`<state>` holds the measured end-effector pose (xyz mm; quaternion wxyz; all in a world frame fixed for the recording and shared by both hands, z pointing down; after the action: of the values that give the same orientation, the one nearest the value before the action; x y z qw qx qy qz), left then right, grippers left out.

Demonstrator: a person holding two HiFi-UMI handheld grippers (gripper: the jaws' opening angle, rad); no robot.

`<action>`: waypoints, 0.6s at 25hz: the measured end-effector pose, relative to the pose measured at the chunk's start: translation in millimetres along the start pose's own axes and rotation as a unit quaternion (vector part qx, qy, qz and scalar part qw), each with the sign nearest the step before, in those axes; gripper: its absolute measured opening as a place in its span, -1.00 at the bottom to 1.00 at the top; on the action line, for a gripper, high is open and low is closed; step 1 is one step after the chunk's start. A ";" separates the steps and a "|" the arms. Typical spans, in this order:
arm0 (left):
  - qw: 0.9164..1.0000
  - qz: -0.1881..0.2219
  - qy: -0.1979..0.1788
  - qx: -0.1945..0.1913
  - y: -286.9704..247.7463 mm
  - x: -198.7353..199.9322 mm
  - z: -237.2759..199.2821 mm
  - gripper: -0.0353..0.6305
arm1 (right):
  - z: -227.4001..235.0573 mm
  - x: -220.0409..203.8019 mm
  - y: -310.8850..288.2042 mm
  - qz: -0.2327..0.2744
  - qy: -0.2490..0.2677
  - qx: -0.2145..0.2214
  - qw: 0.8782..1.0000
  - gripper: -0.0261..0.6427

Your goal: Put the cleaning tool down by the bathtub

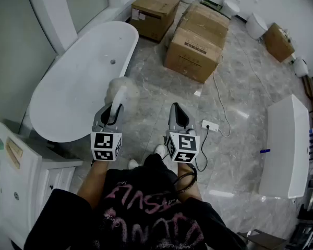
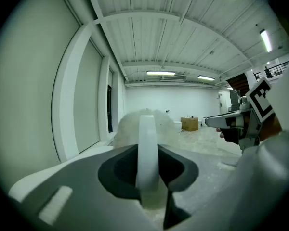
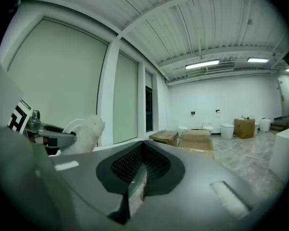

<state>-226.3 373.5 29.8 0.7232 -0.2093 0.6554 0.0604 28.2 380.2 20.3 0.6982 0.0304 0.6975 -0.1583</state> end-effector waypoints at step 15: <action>1.000 -0.010 -0.001 -0.003 0.7 -8.0 -4.2 -0.63 | -4.3 -2.6 0.0 0.011 0.003 0.007 1.000 -0.89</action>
<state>-231.5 374.0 37.2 0.7237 -0.2182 0.6524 0.0549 24.2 381.8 22.8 0.6975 0.0435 0.6982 -0.1554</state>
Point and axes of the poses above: the fingertips, and each gripper's own axes: y backward along the fingers, z to its right, x out of its top, the point moved 9 cm from there along y, backward along the fingers, and after that the axes turned 1 degree about x, right-handed, at the moved point
